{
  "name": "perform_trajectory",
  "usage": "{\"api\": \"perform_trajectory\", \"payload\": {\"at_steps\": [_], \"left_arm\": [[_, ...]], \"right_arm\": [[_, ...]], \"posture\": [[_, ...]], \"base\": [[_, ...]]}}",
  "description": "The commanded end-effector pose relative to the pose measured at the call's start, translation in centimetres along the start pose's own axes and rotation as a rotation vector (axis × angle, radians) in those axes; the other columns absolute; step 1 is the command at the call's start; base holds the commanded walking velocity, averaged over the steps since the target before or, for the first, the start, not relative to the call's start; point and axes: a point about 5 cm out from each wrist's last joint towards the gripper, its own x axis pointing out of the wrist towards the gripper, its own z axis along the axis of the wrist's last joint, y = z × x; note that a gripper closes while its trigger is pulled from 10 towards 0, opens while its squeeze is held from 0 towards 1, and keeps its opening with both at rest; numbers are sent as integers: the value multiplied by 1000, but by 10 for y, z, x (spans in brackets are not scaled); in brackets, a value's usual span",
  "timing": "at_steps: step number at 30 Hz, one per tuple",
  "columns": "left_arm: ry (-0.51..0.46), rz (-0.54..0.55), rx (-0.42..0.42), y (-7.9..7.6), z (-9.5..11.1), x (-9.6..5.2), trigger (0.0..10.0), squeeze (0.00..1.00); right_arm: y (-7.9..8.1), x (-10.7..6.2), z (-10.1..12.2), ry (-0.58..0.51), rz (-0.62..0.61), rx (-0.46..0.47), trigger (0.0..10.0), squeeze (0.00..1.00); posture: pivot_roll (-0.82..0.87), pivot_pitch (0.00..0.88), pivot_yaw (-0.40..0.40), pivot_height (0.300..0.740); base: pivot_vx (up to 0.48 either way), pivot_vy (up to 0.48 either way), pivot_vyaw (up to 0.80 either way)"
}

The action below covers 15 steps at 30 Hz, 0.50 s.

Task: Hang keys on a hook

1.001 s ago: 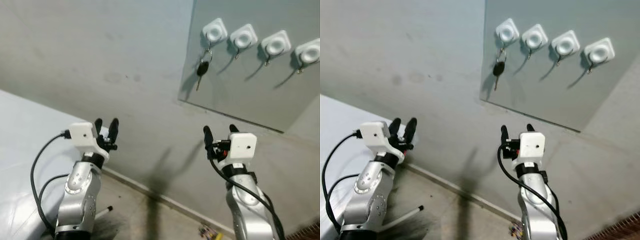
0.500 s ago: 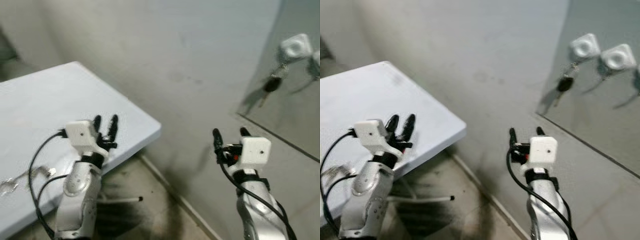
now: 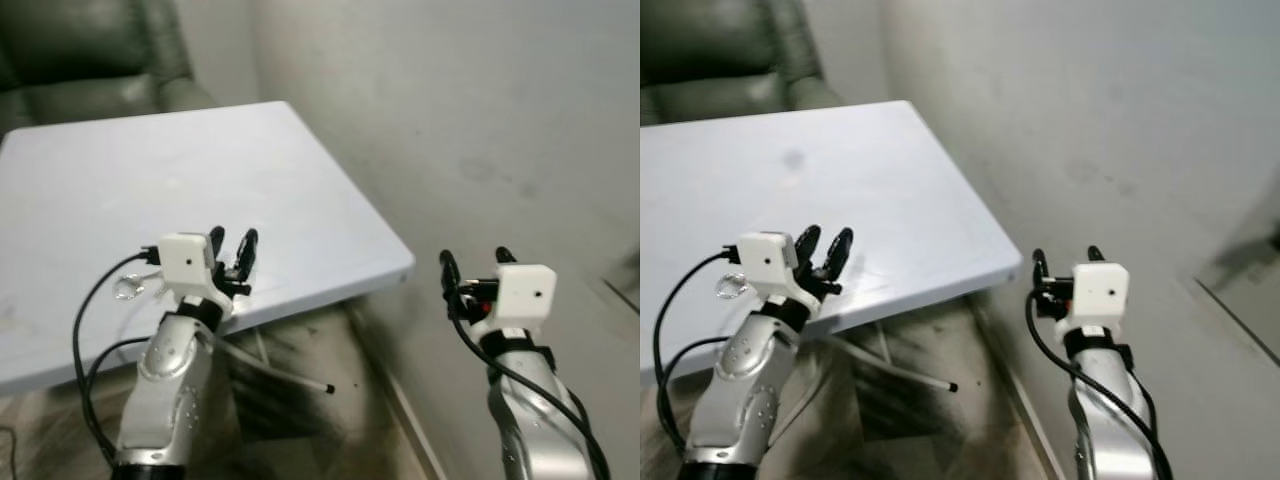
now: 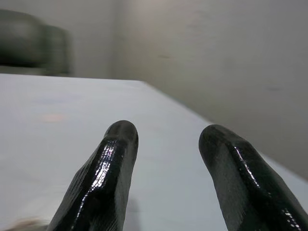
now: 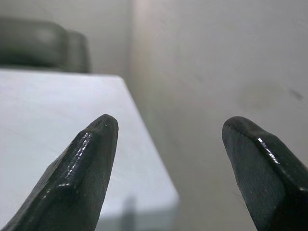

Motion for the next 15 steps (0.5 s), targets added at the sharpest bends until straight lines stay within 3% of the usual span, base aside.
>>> {"api": "perform_trajectory", "payload": {"at_steps": [1, 15], "left_arm": [[-21, -18, -7, -5, 3, 3, 10000, 0], [-15, -53, -7, -1, 3, 12, 10000, 0]], "right_arm": [[-12, -1, -5, 24, -33, -4, 10000, 0], [-1, 10, -3, 3, 40, 25, 10000, 0]], "posture": [[-90, 0, -24, 740], [-67, 0, -40, 740]], "base": [[0, 0, 800], [0, 0, 800]]}}
